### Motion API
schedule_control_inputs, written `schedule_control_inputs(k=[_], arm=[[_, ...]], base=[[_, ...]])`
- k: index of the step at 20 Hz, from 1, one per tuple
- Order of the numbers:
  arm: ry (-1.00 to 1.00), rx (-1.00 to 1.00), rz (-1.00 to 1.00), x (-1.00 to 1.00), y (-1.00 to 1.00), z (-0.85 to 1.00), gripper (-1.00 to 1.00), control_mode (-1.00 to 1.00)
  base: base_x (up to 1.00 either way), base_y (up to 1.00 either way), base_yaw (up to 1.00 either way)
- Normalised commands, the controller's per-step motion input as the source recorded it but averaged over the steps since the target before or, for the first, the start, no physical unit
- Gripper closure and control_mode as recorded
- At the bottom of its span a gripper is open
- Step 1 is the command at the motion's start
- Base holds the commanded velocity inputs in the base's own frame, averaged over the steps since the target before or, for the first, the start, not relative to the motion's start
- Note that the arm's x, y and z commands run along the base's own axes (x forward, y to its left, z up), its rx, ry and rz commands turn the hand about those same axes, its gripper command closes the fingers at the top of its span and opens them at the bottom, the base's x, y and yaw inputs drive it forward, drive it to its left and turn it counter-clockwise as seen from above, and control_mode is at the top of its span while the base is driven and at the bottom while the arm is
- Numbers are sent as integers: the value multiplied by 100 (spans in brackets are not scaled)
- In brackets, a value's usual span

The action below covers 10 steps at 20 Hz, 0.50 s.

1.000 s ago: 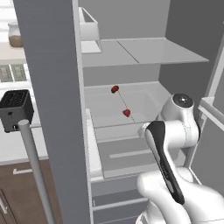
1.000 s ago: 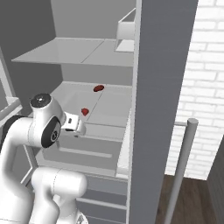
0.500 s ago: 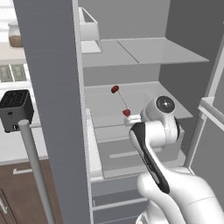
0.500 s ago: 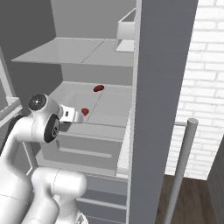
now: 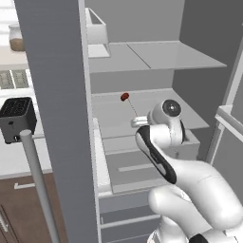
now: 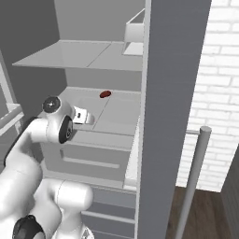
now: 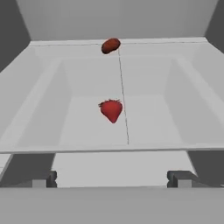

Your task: Take the strawberry from the fridge and place it on top of the pancake, located on the dining counter.

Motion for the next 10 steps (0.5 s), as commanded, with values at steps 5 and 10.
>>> schedule_control_inputs(k=[5,10], arm=[[23,-2,0,72,-10,-8,-100,-100],[17,-1,0,61,-5,-9,-100,-100]], base=[[0,0,0],[0,0,0]])
